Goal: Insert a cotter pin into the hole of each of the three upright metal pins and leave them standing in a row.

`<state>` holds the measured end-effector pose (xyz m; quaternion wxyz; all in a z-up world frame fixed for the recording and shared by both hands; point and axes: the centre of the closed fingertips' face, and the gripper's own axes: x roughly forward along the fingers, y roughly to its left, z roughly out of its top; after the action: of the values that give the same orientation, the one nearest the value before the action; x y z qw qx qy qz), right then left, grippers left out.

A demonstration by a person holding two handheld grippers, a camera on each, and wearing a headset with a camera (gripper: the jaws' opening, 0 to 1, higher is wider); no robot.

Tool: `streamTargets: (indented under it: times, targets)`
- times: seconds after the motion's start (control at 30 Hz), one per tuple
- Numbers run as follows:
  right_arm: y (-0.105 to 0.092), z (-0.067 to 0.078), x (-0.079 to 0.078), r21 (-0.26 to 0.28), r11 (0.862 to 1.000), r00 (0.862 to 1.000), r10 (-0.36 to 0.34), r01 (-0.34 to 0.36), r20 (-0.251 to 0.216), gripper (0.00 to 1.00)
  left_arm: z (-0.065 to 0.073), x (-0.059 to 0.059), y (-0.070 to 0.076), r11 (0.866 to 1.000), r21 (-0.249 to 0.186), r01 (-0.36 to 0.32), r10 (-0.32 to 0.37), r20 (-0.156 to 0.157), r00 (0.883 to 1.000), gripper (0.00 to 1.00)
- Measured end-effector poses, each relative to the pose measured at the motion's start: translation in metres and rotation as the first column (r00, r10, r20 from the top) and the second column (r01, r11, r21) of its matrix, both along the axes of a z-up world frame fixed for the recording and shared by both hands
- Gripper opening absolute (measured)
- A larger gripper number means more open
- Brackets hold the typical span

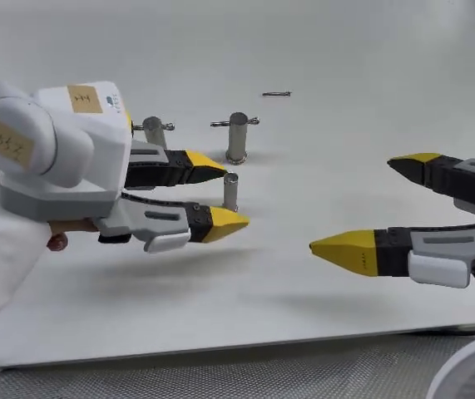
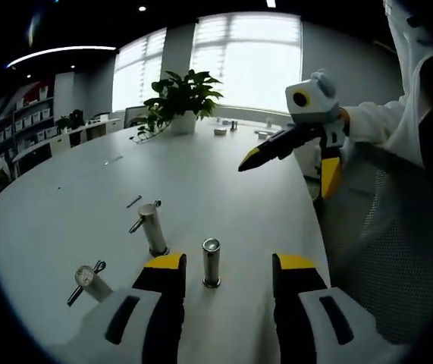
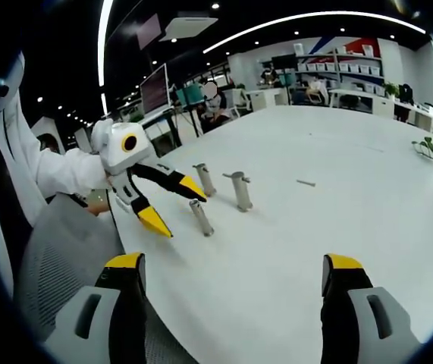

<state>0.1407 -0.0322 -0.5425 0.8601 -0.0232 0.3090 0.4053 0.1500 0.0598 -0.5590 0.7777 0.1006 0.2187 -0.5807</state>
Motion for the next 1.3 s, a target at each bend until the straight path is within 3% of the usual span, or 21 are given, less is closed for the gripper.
streamTargets:
  times: [0.2, 0.27, 0.37, 0.47, 0.57, 0.67, 0.9, 1.0, 1.13, 1.17, 1.3]
  targets:
    - [-0.002, -0.001, 0.002, 0.002, 1.0, 1.0, 0.004, -0.004, 0.0, 0.95, 0.0, -0.01, 0.005, 1.0, -0.013, -0.014, 0.013, -0.044, 0.999, 0.61]
    - [-0.002, -0.001, 0.003, 0.004, 1.0, 1.0, 0.006, -0.006, 0.001, 0.95, 0.002, -0.014, 0.005, 0.999, -0.045, -0.03, 0.026, -0.081, 0.996, 0.69]
    - [-0.003, -0.002, 0.003, -0.003, 1.0, 1.0, 0.013, -0.013, -0.003, 0.95, 0.007, -0.018, 0.005, 0.996, -0.073, -0.05, 0.043, -0.098, 0.994, 0.86]
    - [-0.005, -0.002, 0.004, -0.011, 1.0, 1.0, 0.022, -0.022, -0.004, 0.95, 0.008, -0.021, 0.008, 0.995, -0.073, -0.071, 0.062, -0.124, 0.99, 0.98]
    - [-0.007, -0.001, 0.004, -0.038, 0.998, 0.999, 0.041, -0.041, -0.001, 0.95, 0.006, -0.025, 0.012, 0.995, -0.054, -0.08, 0.072, -0.137, 0.988, 0.99]
    - [-0.009, -0.002, 0.01, -0.058, 0.997, 0.998, 0.059, -0.059, 0.001, 0.95, 0.004, -0.026, 0.017, 0.992, -0.064, -0.107, 0.095, -0.158, 0.983, 0.99]
    - [-0.015, 0.007, 0.028, -0.106, 0.983, 0.989, 0.149, -0.15, -0.014, 0.94, 0.005, -0.029, 0.028, 0.991, -0.043, -0.13, 0.122, -0.154, 0.981, 0.99]
    - [-0.019, 0.011, 0.043, -0.153, 0.971, 0.982, 0.186, -0.183, 0.009, 0.93, 0.006, -0.031, 0.033, 0.99, -0.043, -0.138, 0.128, -0.175, 0.976, 0.99]
    - [-0.021, 0.014, 0.06, -0.205, 0.951, 0.972, 0.236, -0.231, 0.002, 0.89, 0.007, -0.031, 0.038, 0.988, -0.041, -0.152, 0.143, -0.172, 0.975, 0.99]
    - [-0.022, 0.015, 0.067, -0.23, 0.939, 0.965, 0.262, -0.255, -0.002, 0.88, 0.008, -0.03, 0.04, 0.986, -0.045, -0.161, 0.15, -0.178, 0.973, 0.99]
    - [-0.023, 0.02, 0.087, -0.278, 0.918, 0.955, 0.295, -0.281, 0.009, 0.84, 0.015, -0.027, 0.041, 0.98, -0.074, -0.185, 0.17, -0.176, 0.97, 0.99]
